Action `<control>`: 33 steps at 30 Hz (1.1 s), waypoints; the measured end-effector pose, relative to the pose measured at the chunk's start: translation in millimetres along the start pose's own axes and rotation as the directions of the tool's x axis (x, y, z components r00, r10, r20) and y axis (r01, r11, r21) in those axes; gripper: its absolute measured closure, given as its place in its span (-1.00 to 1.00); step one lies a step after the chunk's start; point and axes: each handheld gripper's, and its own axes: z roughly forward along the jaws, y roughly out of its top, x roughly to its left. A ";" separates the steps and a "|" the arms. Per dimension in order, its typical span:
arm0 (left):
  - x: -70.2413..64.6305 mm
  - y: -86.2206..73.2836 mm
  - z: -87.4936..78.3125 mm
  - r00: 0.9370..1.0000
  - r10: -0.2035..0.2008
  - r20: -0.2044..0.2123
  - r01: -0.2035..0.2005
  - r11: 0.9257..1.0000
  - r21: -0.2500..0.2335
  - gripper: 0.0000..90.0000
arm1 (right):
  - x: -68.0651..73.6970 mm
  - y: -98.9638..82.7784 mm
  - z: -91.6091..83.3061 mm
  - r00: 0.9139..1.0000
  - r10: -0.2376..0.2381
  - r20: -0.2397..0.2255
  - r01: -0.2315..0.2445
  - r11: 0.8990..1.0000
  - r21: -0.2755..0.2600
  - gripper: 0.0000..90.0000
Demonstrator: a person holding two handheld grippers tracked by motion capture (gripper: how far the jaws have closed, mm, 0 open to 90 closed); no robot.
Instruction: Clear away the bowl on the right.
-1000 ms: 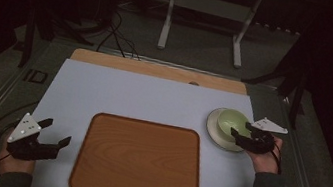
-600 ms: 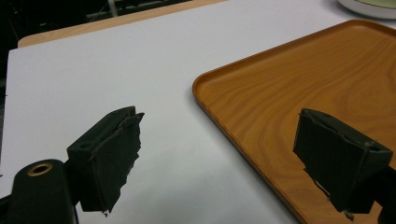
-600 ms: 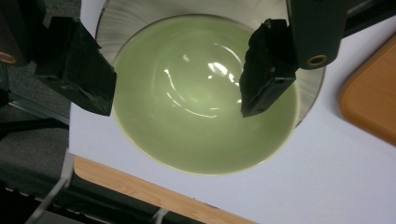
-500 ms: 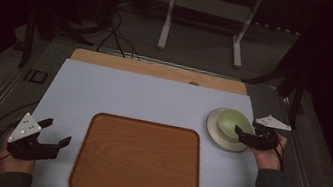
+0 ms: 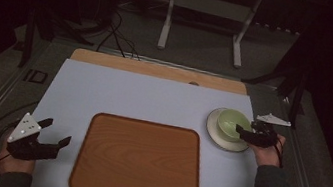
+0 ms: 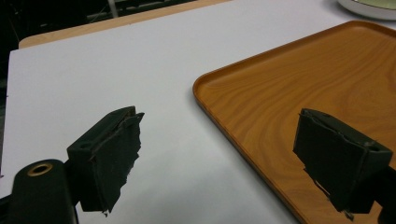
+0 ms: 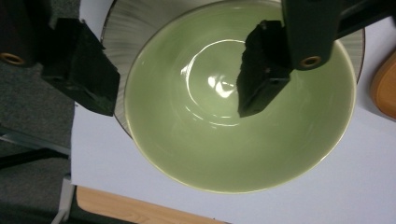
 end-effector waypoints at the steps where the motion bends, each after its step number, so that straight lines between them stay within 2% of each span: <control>1: 0.0 0.0 -0.1 1.000 0.001 0.000 -0.001 1.000 0.000 -0.68 | -0.5 0.7 1.6 1.000 0.007 -0.001 -0.007 1.000 0.007 -0.25; 5: 0.1 0.1 -0.5 1.000 0.000 0.000 0.000 1.000 -0.003 -0.68 | -2.3 1.7 5.4 1.000 0.018 0.007 -0.019 0.999 0.033 -0.16; 13: 0.2 0.1 -0.1 1.000 0.001 0.000 -0.001 1.000 0.000 -0.68 | -7.5 -1.4 16.3 0.999 0.038 -0.006 -0.037 0.994 0.107 0.12; 15: 0.0 0.1 -0.1 1.000 0.001 0.000 -0.001 1.000 -0.002 -0.68 | -8.5 -2.1 18.9 0.999 0.052 -0.005 -0.051 0.989 0.138 0.28; 22: 0.1 0.1 -0.9 1.000 0.001 -0.001 -0.001 1.000 -0.004 -0.68 | -10.1 -0.3 24.2 0.992 0.127 -0.027 -0.119 0.973 0.199 0.52; 25: 0.1 0.1 -1.2 1.000 0.001 0.000 -0.001 1.000 -0.006 -0.68 | -7.9 0.2 27.7 0.991 0.131 -0.031 -0.120 0.965 0.234 0.62; 30: 0.1 0.2 -1.3 1.000 0.001 0.000 -0.001 1.000 -0.007 -0.68 | -6.4 1.2 30.0 0.988 0.148 -0.048 -0.132 0.959 0.253 0.72; 31: 0.0 0.2 -1.5 1.000 0.001 -0.001 -0.001 1.000 -0.006 -0.68 | -6.9 2.5 30.3 0.985 0.167 -0.047 -0.149 0.953 0.262 0.76; 33: 0.0 0.2 -1.5 1.000 0.001 -0.001 -0.001 1.000 -0.006 -0.68 | -7.9 3.0 30.2 0.982 0.184 -0.048 -0.165 0.950 0.265 0.78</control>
